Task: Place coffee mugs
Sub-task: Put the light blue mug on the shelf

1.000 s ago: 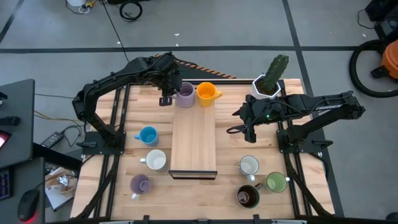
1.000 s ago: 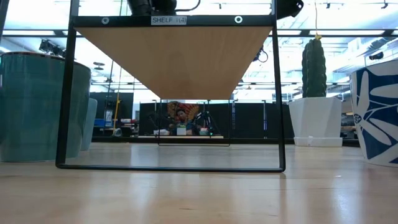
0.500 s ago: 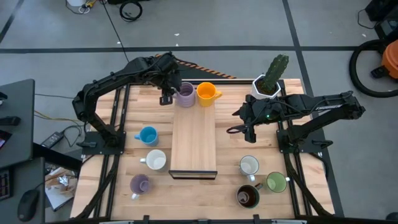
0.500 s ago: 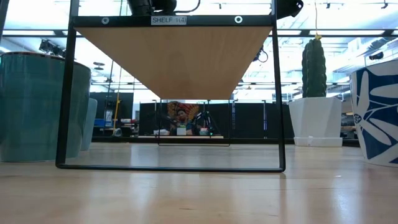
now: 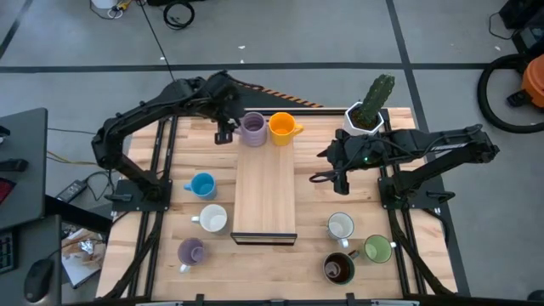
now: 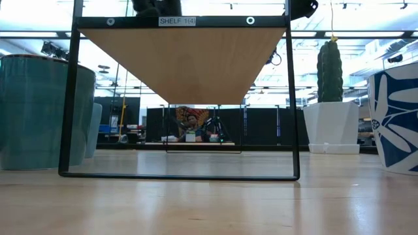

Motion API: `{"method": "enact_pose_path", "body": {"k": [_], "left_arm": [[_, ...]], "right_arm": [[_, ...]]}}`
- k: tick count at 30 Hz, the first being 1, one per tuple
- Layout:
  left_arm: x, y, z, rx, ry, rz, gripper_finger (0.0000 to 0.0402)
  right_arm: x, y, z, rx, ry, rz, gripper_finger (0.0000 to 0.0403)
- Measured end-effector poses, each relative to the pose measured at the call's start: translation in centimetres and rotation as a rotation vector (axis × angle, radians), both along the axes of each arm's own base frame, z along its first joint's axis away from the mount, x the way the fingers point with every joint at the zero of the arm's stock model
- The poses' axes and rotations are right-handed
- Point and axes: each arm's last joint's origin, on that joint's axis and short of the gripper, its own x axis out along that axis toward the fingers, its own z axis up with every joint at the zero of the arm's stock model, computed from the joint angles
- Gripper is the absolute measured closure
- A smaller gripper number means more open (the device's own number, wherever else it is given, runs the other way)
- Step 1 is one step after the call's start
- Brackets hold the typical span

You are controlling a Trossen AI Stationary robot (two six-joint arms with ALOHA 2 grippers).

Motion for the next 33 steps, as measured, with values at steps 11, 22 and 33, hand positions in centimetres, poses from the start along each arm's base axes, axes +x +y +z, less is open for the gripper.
{"method": "enact_pose_path", "body": {"k": [11, 22, 33], "left_arm": [[-1.4, -3.9, 1.1, -0.021, -0.296, -0.001, 0.0204], [-6.0, -7.2, -0.8, -0.024, -0.443, 0.064, 0.0208], [-10.0, -10.8, -5.1, -0.292, -0.226, 0.242, 0.0208]], "right_arm": [[0.3, 0.4, -2.9, -0.012, 0.041, 0.003, 0.0134], [0.8, 0.5, -2.5, -0.001, -0.031, 0.006, 0.0134], [0.9, 0.5, -2.4, 0.018, -0.045, 0.004, 0.0134]]}}
